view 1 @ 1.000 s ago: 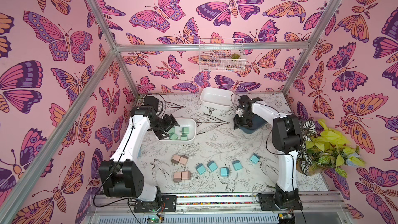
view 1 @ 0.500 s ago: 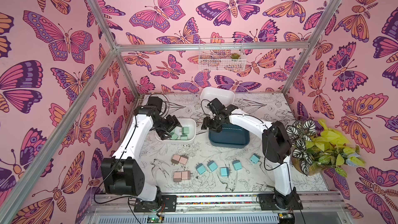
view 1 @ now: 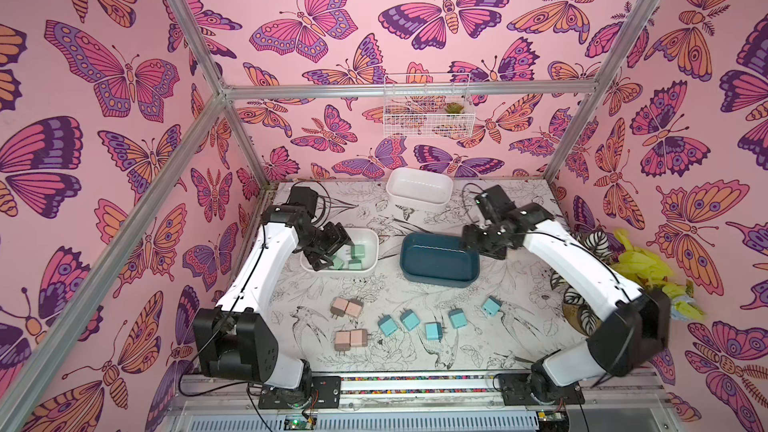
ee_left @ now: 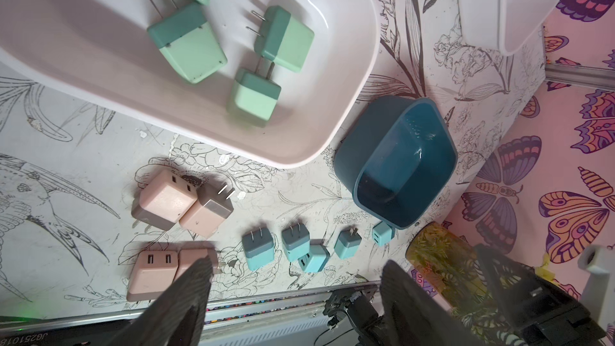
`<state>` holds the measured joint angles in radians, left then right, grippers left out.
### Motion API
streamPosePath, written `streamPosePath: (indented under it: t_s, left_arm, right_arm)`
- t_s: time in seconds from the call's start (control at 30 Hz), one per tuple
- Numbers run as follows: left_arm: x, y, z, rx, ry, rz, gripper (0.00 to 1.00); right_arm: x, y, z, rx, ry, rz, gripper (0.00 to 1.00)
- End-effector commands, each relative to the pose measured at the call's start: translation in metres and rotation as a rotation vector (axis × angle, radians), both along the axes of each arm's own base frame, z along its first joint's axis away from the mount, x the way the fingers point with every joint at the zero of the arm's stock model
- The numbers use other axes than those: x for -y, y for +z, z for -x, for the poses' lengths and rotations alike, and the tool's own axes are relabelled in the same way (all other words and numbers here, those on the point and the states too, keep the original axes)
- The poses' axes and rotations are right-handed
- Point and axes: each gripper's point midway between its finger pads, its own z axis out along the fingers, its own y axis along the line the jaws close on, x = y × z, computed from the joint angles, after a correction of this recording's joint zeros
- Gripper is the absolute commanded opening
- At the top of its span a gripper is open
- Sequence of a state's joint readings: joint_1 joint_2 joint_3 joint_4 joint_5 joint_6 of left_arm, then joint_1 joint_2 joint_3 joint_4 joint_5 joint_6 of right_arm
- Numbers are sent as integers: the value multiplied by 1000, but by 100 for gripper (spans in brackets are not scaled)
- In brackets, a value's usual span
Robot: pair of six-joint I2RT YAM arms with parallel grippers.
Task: Place the plugs by color into the storage box
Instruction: Move the storage box to the center of the board, then pick up the plug from the center of the board.
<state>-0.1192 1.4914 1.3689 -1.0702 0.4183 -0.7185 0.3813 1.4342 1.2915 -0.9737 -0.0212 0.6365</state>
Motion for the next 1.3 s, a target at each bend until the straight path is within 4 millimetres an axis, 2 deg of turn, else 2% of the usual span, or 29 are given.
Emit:
streamPosePath:
  t_s: [0.0, 0.07, 0.13, 0.27, 0.4, 0.53, 0.67, 0.8, 1.1, 1.2, 1.27]
  left_arm:
    - [10, -9, -7, -24, -18, -13, 82]
    - [19, -10, -12, -25, -38, -15, 82]
    - [27, -10, -16, -26, -58, -18, 82]
    - [40, -9, -19, -24, -88, -16, 82]
    - [41, -9, -17, -26, -90, -19, 82]
    - [41, -11, -14, -31, -92, -20, 82]
    - [42, -9, -14, -26, -95, -18, 82]
    - [42, -10, -13, -29, -97, -19, 82]
    - [42, -17, -12, -47, -101, -18, 82]
    - [42, -18, -12, -49, -102, -14, 82]
    - [43, -19, -12, -52, -102, -12, 82]
  right_arm:
    - [37, -32, 44, -130, -100, 72, 76]
    - [51, -47, 62, -165, -155, 88, 76]
    - [57, -62, 74, -199, -187, 74, 76]
    - [64, -88, 86, -249, -236, 38, 76]
    - [70, -107, 92, -287, -268, 37, 76]
    - [65, -125, 85, -317, -297, -1, 75]
    - [50, -137, 73, -325, -332, -80, 73]
    - [47, -143, 67, -334, -350, -95, 72]
    - [48, -161, 87, -407, -367, -80, 68]
    - [51, -166, 92, -423, -359, -53, 64]
    - [52, -169, 96, -435, -347, -37, 58]
